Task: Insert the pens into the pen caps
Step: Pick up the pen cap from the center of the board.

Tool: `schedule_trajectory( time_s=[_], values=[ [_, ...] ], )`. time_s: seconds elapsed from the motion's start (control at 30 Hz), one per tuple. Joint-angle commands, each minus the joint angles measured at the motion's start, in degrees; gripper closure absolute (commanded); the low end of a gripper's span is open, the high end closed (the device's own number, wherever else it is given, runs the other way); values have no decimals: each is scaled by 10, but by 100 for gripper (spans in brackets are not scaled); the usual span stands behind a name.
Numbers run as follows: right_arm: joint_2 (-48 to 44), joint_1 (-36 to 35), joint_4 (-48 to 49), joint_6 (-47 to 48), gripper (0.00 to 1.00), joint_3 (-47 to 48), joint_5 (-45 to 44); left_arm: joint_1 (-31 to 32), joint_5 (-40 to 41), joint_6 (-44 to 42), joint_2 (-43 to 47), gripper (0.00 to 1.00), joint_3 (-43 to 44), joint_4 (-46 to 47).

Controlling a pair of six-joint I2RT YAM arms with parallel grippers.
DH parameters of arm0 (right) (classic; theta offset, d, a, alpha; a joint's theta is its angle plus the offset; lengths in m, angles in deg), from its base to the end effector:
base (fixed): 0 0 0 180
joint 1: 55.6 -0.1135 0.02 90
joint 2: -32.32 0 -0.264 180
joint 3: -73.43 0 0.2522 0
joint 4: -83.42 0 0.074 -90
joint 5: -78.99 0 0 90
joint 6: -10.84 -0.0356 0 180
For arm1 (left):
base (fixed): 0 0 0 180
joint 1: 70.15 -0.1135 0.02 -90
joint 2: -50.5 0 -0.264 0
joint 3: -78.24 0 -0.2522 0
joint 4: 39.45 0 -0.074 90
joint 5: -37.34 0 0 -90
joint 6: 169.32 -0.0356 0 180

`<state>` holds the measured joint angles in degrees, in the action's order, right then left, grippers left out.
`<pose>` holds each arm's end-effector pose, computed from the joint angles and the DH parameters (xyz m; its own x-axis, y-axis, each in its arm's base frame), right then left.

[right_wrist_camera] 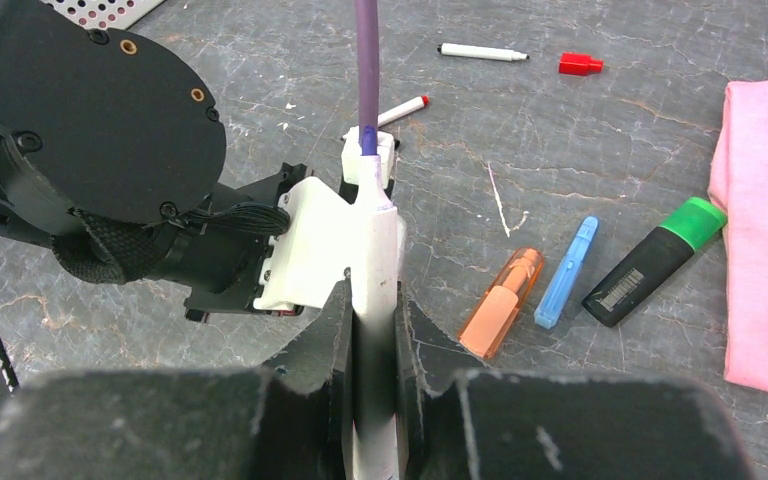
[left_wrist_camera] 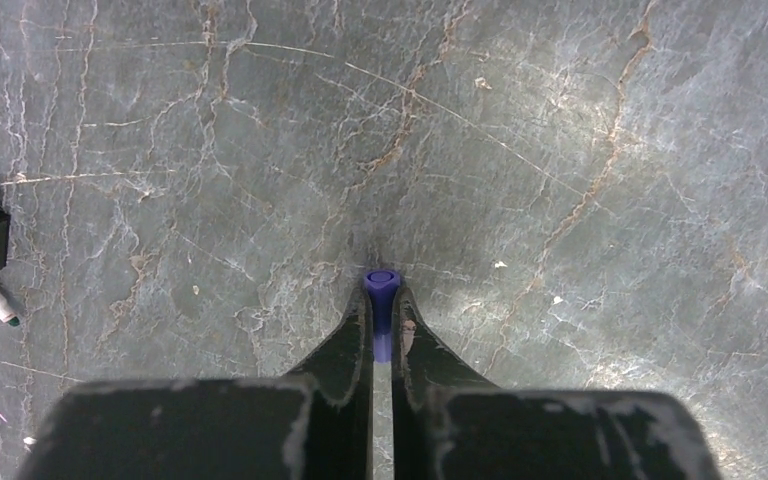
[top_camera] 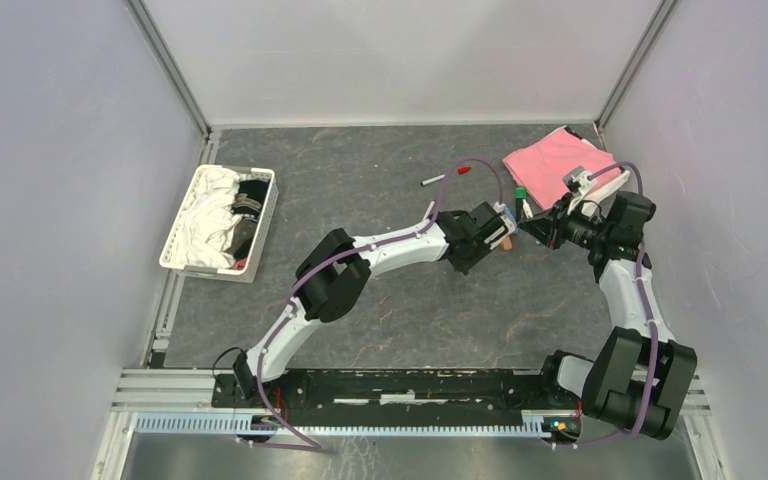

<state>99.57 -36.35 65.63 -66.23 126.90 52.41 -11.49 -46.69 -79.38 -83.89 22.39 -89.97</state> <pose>0.2366 -0.0489 0.2498 -0.3538 0.0175 -0.9352 -0.6679 0.6952 0.2657 0.2665 -0.4305 0.1619 -0.4530 0.7459 -0.4884 0.8235 0.5599 0.0913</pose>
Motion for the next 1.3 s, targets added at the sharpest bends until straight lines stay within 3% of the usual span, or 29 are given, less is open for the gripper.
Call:
schedule_trajectory(
  time_s=[0.0,0.3,0.47,0.67,0.73,0.9,1.07,1.27],
  values=[
    [0,2,4,5,100,21,14,1,14,-10,4,98,-44,-21],
    [1,2,17,-2,100,13,18,-24,28,83,194,98,-237,185],
    [-1,-10,119,-83,100,-30,41,-62,4,183,329,98,-397,369],
    [1,-117,202,-125,100,-70,8,-94,27,328,445,98,-545,561],
    [5,-154,265,-189,100,-96,2,-96,68,374,475,98,-587,610],
    [19,-252,433,-333,100,-153,-23,-96,165,489,523,98,-646,657],
    [38,-301,445,-403,100,-153,-61,-95,161,528,538,98,-700,774],
    [26,-341,422,-400,100,-151,-88,-88,146,546,521,98,-715,846]
  ],
)
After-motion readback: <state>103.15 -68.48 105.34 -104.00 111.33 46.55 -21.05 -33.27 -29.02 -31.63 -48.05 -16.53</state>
